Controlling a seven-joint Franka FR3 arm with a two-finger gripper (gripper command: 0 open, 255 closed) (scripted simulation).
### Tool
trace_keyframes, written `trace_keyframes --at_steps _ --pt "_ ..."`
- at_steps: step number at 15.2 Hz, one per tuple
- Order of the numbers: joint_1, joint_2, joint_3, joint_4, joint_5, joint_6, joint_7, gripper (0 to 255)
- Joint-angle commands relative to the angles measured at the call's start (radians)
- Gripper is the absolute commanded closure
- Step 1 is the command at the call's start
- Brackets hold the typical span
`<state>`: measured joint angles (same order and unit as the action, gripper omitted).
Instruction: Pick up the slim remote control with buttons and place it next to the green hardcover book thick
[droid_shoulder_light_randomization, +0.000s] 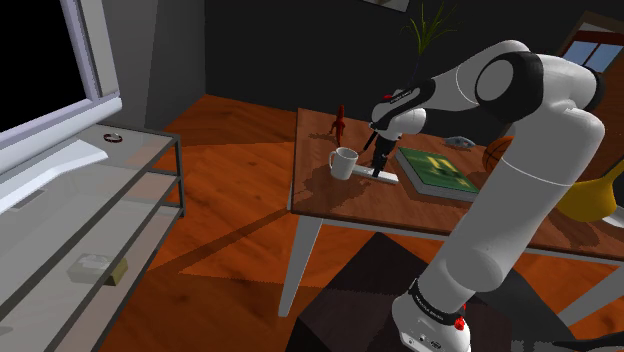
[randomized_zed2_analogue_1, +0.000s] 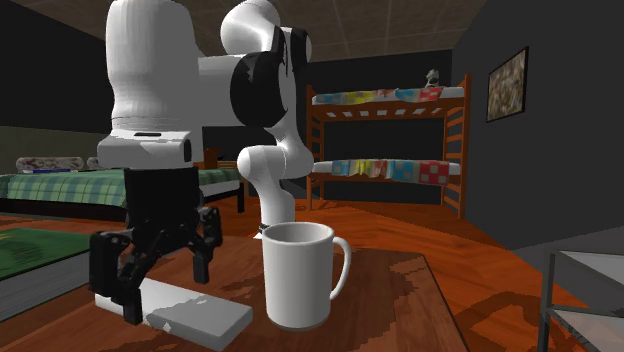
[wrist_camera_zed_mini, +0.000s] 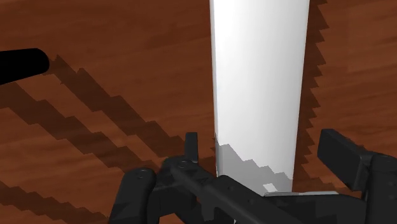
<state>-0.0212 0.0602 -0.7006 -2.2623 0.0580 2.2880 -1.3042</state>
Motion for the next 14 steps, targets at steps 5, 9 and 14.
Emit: trace_keyframes --at_steps 5,9,14 --pt "0.005 -0.049 -0.003 0.028 -0.043 -0.065 0.031 0" --pt "0.007 -0.088 -0.001 0.059 -0.073 -0.125 0.054 0" --pt "0.007 -0.088 -0.001 0.059 -0.073 -0.125 0.053 0"
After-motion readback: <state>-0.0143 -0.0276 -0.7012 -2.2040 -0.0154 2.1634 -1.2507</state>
